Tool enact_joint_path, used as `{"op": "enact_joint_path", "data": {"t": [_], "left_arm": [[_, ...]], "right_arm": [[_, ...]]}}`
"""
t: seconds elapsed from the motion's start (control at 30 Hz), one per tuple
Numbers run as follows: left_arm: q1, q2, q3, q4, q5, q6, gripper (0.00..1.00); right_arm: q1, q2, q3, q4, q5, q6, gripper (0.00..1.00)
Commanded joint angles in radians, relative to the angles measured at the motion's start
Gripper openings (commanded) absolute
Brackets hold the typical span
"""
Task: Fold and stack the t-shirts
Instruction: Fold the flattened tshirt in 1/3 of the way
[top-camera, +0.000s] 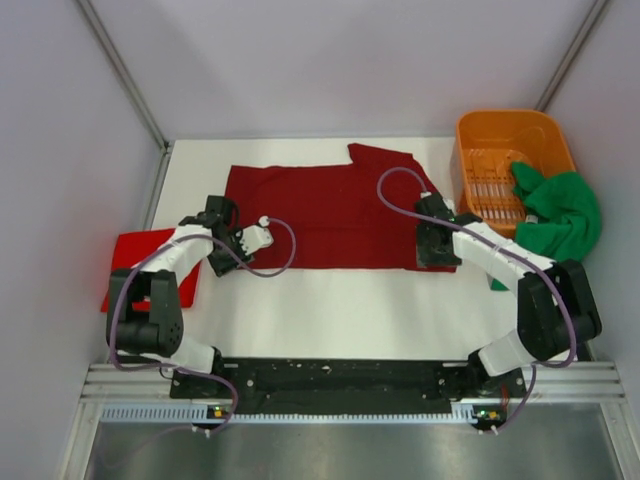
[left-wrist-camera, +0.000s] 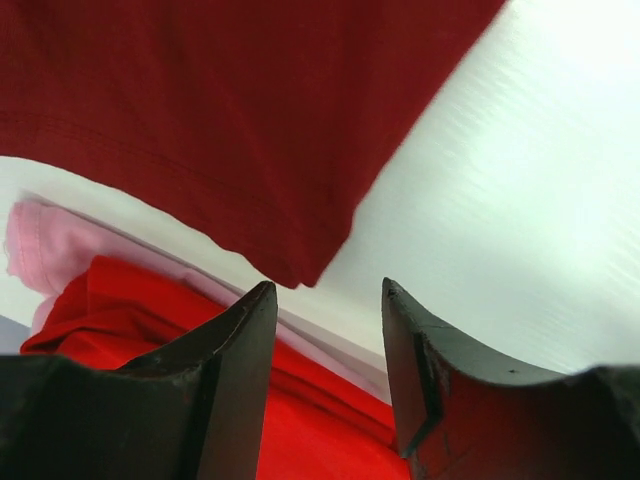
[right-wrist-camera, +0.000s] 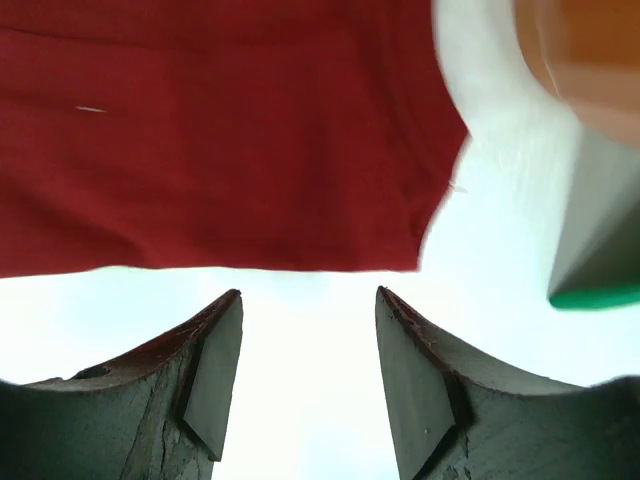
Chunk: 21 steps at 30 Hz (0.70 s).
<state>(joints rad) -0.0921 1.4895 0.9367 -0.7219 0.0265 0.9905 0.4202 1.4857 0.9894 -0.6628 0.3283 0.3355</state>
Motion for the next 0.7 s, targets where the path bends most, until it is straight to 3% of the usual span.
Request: {"op": "enact_joint_path", "data": {"t": [0.0, 0.13, 0.2, 0.3, 0.37, 0.4, 0.47, 0.5, 0.67], "left_arm": [[-0.001, 0.069, -0.030, 0.177, -0.095, 0.002, 0.51], [-0.001, 0.118, -0.051, 0.246, -0.134, -0.026, 0.47], [-0.001, 0.121, -0.073, 0.278, -0.134, -0.036, 0.44], [-0.001, 0.097, -0.099, 0.305, -0.135, -0.055, 0.29], [-0.001, 0.069, -0.117, 0.315, -0.138, -0.067, 0.15], [-0.001, 0.057, -0.127, 0.318, -0.137, -0.070, 0.03], [-0.001, 0.029, -0.137, 0.315, -0.137, -0.073, 0.00], [-0.001, 0.016, -0.142, 0.311, -0.140, -0.076, 0.00], [0.000, -0.055, -0.136, 0.179, -0.132, -0.078, 0.00]], "right_arm": [[-0.092, -0.057, -0.061, 0.011, -0.006, 0.094, 0.55], [-0.122, -0.056, -0.156, 0.110, -0.008, 0.120, 0.55], [-0.173, -0.038, -0.175, 0.141, -0.090, 0.125, 0.54], [-0.213, -0.031, -0.193, 0.158, -0.155, 0.129, 0.49], [-0.234, -0.041, -0.207, 0.163, -0.178, 0.132, 0.36], [-0.248, -0.044, -0.213, 0.170, -0.189, 0.135, 0.23], [-0.264, -0.064, -0.228, 0.180, -0.198, 0.140, 0.04], [-0.264, -0.076, -0.235, 0.178, -0.198, 0.142, 0.00], [-0.264, -0.223, -0.287, 0.132, -0.210, 0.169, 0.00]]}}
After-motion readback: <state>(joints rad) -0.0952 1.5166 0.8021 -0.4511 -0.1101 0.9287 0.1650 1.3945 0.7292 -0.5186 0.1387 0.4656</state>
